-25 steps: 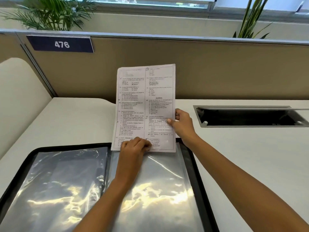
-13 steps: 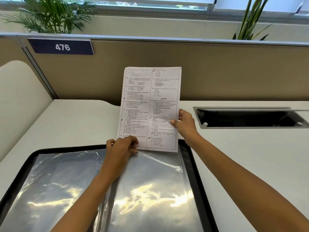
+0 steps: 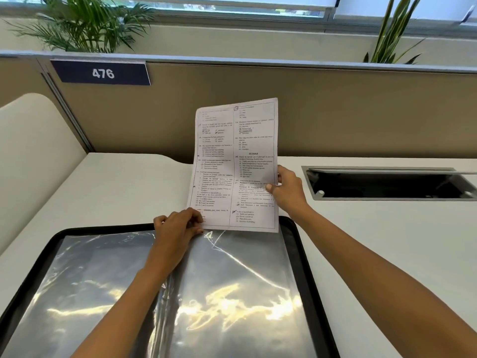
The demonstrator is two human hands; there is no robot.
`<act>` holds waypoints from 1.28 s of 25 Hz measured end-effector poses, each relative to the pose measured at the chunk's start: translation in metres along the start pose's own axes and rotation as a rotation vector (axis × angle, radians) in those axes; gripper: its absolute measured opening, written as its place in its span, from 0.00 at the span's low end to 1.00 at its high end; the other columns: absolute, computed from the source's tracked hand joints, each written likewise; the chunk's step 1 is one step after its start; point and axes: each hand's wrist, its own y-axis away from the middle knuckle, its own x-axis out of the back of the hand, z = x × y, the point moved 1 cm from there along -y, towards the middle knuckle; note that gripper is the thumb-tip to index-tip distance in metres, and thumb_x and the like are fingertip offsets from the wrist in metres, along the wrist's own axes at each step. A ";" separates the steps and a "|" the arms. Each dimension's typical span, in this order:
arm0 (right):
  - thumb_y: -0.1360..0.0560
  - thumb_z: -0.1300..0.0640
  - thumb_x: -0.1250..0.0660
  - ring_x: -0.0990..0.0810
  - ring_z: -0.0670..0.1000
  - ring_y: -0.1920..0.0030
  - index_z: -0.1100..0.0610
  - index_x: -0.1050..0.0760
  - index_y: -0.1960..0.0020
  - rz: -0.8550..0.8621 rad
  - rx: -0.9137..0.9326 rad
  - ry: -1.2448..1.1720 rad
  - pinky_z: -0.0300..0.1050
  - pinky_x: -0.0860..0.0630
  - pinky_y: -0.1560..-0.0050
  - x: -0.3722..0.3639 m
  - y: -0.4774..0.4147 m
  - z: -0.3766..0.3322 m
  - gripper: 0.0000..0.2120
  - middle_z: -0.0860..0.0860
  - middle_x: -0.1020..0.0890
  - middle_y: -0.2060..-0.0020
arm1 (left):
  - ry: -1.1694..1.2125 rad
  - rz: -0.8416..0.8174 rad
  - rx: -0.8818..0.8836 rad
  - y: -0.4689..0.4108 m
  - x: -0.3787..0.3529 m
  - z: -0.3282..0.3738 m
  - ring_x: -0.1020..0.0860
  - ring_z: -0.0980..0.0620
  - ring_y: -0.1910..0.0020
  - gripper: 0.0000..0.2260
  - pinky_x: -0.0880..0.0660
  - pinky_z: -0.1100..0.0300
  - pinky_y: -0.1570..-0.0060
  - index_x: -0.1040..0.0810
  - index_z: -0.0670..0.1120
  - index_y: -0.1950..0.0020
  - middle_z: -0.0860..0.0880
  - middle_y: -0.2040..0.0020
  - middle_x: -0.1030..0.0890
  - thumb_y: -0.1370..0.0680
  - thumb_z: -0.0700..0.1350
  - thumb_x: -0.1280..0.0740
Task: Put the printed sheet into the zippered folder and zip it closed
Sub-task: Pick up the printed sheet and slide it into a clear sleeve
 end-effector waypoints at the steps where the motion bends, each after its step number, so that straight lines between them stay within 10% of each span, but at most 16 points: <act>1: 0.25 0.68 0.35 0.26 0.49 0.49 0.57 0.26 0.38 0.004 0.005 0.004 0.31 0.31 0.60 -0.001 0.000 0.000 0.17 0.49 0.22 0.47 | -0.003 0.006 0.016 0.001 0.001 -0.003 0.29 0.67 0.54 0.12 0.48 0.61 0.54 0.28 0.61 0.56 0.64 0.61 0.23 0.26 0.44 0.30; 6: 0.25 0.66 0.34 0.25 0.50 0.47 0.56 0.26 0.39 -0.008 -0.086 -0.073 0.42 0.27 0.52 -0.001 -0.002 0.008 0.16 0.50 0.22 0.47 | 0.048 0.035 0.116 0.003 0.010 -0.017 0.26 0.59 0.53 0.14 0.48 0.59 0.56 0.30 0.60 0.50 0.61 0.57 0.23 0.24 0.41 0.33; 11: 0.25 0.66 0.33 0.25 0.51 0.46 0.57 0.27 0.38 -0.052 -0.079 -0.047 0.47 0.24 0.47 -0.005 -0.003 0.006 0.17 0.52 0.22 0.43 | 0.269 0.122 0.292 -0.006 0.015 -0.011 0.23 0.51 0.50 0.11 0.35 0.44 0.35 0.28 0.50 0.39 0.53 0.50 0.20 0.21 0.43 0.37; 19: 0.25 0.67 0.35 0.25 0.50 0.49 0.56 0.27 0.39 0.012 -0.006 -0.015 0.32 0.29 0.59 -0.003 -0.003 0.008 0.16 0.53 0.21 0.43 | 0.157 0.028 0.426 -0.021 0.020 -0.012 0.24 0.58 0.59 0.04 0.36 0.54 0.48 0.22 0.53 0.53 0.56 0.58 0.19 0.26 0.50 0.30; 32: 0.24 0.67 0.35 0.27 0.48 0.48 0.57 0.28 0.39 0.063 0.041 -0.045 0.25 0.32 0.60 -0.007 0.004 0.016 0.15 0.49 0.22 0.44 | -0.017 -0.135 -0.030 -0.007 0.005 0.019 0.25 0.55 0.55 0.08 0.35 0.55 0.47 0.22 0.52 0.50 0.56 0.55 0.21 0.28 0.46 0.28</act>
